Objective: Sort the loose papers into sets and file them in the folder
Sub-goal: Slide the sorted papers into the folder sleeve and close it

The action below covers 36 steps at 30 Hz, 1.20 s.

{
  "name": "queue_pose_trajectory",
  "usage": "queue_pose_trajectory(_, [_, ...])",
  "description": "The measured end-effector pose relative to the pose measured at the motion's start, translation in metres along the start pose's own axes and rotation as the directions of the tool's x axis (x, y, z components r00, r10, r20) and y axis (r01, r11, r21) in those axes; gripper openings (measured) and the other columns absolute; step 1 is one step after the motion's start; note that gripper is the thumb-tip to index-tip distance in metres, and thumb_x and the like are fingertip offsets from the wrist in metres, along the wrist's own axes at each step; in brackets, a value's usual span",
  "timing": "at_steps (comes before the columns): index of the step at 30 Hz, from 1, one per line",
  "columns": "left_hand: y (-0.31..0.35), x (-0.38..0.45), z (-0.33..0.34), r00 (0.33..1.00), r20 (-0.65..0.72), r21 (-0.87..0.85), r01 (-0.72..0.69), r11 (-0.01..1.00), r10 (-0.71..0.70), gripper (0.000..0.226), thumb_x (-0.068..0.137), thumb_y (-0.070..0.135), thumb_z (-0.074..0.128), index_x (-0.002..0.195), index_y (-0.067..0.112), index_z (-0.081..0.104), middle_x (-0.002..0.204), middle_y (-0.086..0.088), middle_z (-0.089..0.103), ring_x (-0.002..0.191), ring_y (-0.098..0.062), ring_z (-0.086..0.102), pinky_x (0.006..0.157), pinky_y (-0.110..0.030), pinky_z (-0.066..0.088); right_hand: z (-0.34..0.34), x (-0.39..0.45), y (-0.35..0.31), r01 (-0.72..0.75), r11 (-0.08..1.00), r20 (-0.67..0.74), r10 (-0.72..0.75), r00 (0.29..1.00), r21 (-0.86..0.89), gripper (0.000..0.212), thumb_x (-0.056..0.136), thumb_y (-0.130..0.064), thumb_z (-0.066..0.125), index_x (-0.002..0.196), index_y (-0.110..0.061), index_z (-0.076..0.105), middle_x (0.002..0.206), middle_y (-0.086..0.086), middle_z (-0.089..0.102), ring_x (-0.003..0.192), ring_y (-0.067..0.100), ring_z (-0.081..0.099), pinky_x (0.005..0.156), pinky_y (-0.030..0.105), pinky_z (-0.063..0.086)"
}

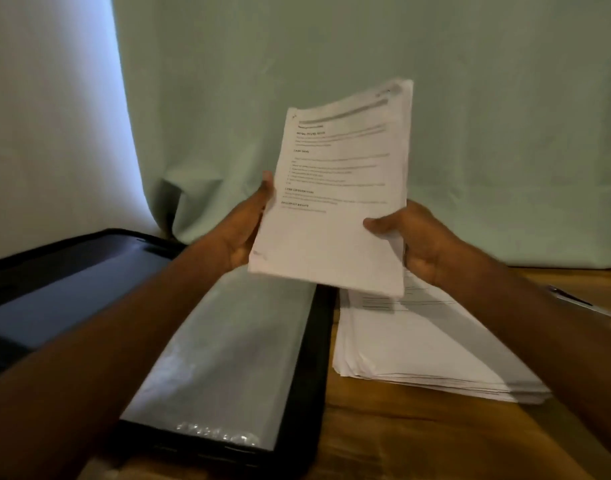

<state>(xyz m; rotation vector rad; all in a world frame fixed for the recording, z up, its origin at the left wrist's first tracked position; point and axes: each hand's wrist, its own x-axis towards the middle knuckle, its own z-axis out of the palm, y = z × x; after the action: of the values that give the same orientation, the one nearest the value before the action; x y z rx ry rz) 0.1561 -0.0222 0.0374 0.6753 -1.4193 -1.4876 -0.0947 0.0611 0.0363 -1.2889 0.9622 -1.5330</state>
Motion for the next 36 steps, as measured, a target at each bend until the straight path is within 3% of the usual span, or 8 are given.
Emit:
queue_pose_trajectory(2, [0.002, 0.012, -0.028, 0.99, -0.138, 0.035, 0.036, 0.999, -0.031, 0.075, 0.086, 0.079, 0.046, 0.121, 0.016, 0.067, 0.114, -0.007, 0.076, 0.103, -0.025, 0.074, 0.084, -0.04, 0.059, 0.009, 0.029, -0.001, 0.026, 0.999, -0.083, -0.023, 0.996, 0.041, 0.054, 0.088, 0.012, 0.063, 0.136, -0.012, 0.062, 0.125, 0.009, 0.071, 0.114, 0.031, 0.068, 0.092, 0.046, 0.058])
queue_pose_trajectory(4, [-0.011, 0.026, -0.06, 0.947, -0.309, 0.355, 0.03, 0.934, 0.087, 0.05, 0.1, 0.061, 0.05, 0.113, 0.016, 0.069, 0.105, -0.005, 0.077, 0.101, -0.027, 0.073, 0.084, -0.036, 0.054, 0.019, 0.055, 0.008, 0.022, 0.992, -0.138, -0.004, 0.99, 0.128, 0.046, 0.09, 0.008, 0.064, 0.132, -0.012, 0.065, 0.122, 0.01, 0.072, 0.111, 0.033, 0.068, 0.085, 0.046, 0.06])
queue_pose_trajectory(6, [-0.027, 0.039, -0.091, 0.948, -0.208, 0.832, 0.041, 0.553, 0.242, 0.029, 0.101, 0.043, 0.059, 0.108, 0.019, 0.073, 0.105, -0.003, 0.076, 0.106, -0.028, 0.069, 0.089, -0.033, 0.05, 0.029, 0.076, 0.023, -0.004, 0.975, -0.173, 0.044, 0.984, 0.222, 0.032, 0.092, 0.004, 0.065, 0.12, -0.01, 0.069, 0.121, 0.013, 0.072, 0.115, 0.036, 0.067, 0.093, 0.05, 0.057])
queue_pose_trajectory(9, [-0.05, 0.049, -0.118, 0.997, -0.017, 0.986, 0.004, 0.167, 0.081, 0.034, 0.1, 0.05, 0.058, 0.111, 0.023, 0.076, 0.114, 0.001, 0.073, 0.11, -0.021, 0.065, 0.098, -0.034, 0.048, 0.051, 0.113, 0.048, -0.055, 0.921, -0.209, 0.145, 0.967, 0.385, 0.02, 0.095, 0.004, 0.061, 0.108, -0.008, 0.069, 0.118, 0.015, 0.072, 0.109, 0.034, 0.068, 0.094, 0.05, 0.056])
queue_pose_trajectory(16, [-0.061, 0.046, -0.127, 0.968, 0.12, 0.844, -0.217, 0.49, 0.222, 0.034, 0.074, 0.06, 0.074, 0.092, 0.032, 0.08, 0.102, 0.014, 0.076, 0.102, -0.003, 0.069, 0.101, -0.034, 0.053, 0.073, 0.166, 0.09, -0.02, 0.926, -0.332, 0.156, 0.93, 0.377, 0.03, 0.089, -0.004, 0.07, 0.119, -0.007, 0.069, 0.117, 0.015, 0.073, 0.107, 0.037, 0.069, 0.089, 0.059, 0.057])
queue_pose_trajectory(24, [-0.063, 0.048, -0.123, 0.941, 0.101, 0.814, -0.265, 0.517, 0.323, 0.01, 0.077, 0.018, 0.089, 0.08, 0.02, 0.08, 0.087, 0.005, 0.076, 0.089, -0.012, 0.071, 0.094, -0.035, 0.055, 0.073, 0.172, 0.122, 0.041, 0.883, -0.319, 0.126, 0.939, 0.468, 0.036, 0.093, -0.002, 0.067, 0.128, -0.006, 0.065, 0.123, 0.015, 0.071, 0.114, 0.037, 0.067, 0.095, 0.057, 0.055])
queue_pose_trajectory(30, [-0.062, 0.046, -0.115, 0.962, 0.113, 0.824, -0.231, 0.517, 0.249, 0.007, 0.082, 0.019, 0.085, 0.087, 0.023, 0.082, 0.089, 0.008, 0.077, 0.088, -0.01, 0.072, 0.087, -0.025, 0.055, 0.066, 0.165, 0.131, 0.036, 0.828, -0.305, 0.165, 0.938, 0.559, 0.041, 0.092, 0.0, 0.065, 0.132, -0.005, 0.063, 0.126, 0.017, 0.07, 0.118, 0.039, 0.065, 0.096, 0.06, 0.054])
queue_pose_trajectory(36, [-0.059, 0.044, -0.111, 0.904, 0.141, 0.827, -0.331, 0.455, 0.403, 0.007, 0.081, 0.011, 0.085, 0.081, 0.017, 0.08, 0.086, 0.003, 0.075, 0.085, -0.012, 0.069, 0.081, -0.022, 0.054, 0.074, 0.164, 0.119, 0.053, 0.84, -0.311, 0.141, 0.94, 0.54, 0.04, 0.092, -0.004, 0.068, 0.132, -0.004, 0.063, 0.126, 0.017, 0.07, 0.118, 0.039, 0.065, 0.097, 0.059, 0.053])
